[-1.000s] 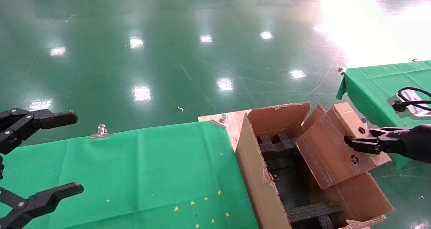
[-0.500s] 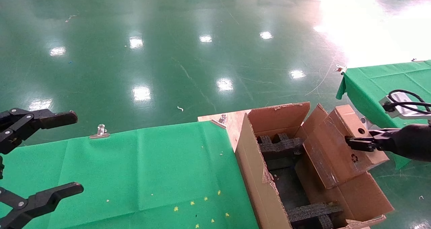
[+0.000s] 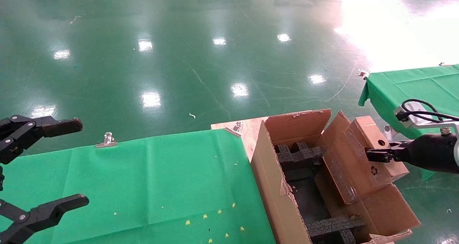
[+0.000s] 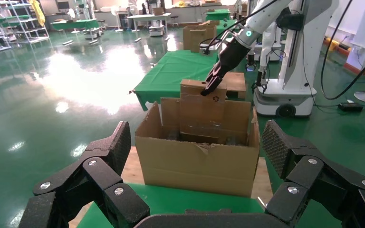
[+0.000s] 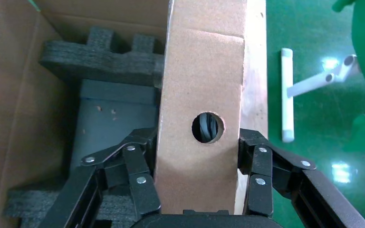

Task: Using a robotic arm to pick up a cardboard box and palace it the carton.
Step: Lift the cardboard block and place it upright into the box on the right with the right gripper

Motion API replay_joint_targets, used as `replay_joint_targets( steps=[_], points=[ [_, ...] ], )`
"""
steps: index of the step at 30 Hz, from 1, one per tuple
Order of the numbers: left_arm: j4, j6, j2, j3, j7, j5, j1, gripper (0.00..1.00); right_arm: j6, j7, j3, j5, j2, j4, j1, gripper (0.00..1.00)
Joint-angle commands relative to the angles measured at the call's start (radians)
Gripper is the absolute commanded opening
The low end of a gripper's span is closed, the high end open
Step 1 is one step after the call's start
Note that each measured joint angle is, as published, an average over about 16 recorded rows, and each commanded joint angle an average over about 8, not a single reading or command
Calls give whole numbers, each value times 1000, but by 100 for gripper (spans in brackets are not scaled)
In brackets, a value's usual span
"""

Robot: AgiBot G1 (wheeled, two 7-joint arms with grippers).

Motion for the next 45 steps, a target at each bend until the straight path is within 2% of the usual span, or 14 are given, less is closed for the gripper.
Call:
replay_joint_targets(
  steps=[1, 12, 45],
  points=[
    [0, 0, 0, 0, 0, 0, 0, 100, 4, 35, -6, -24, -12, -1, -5, 0],
    [0, 0, 0, 0, 0, 0, 0, 100, 8, 217, -38, -148, -82, 7, -36, 0],
    [0, 0, 0, 0, 0, 0, 0, 100, 71, 503, -87, -420, -237, 15, -145, 0]
  ],
)
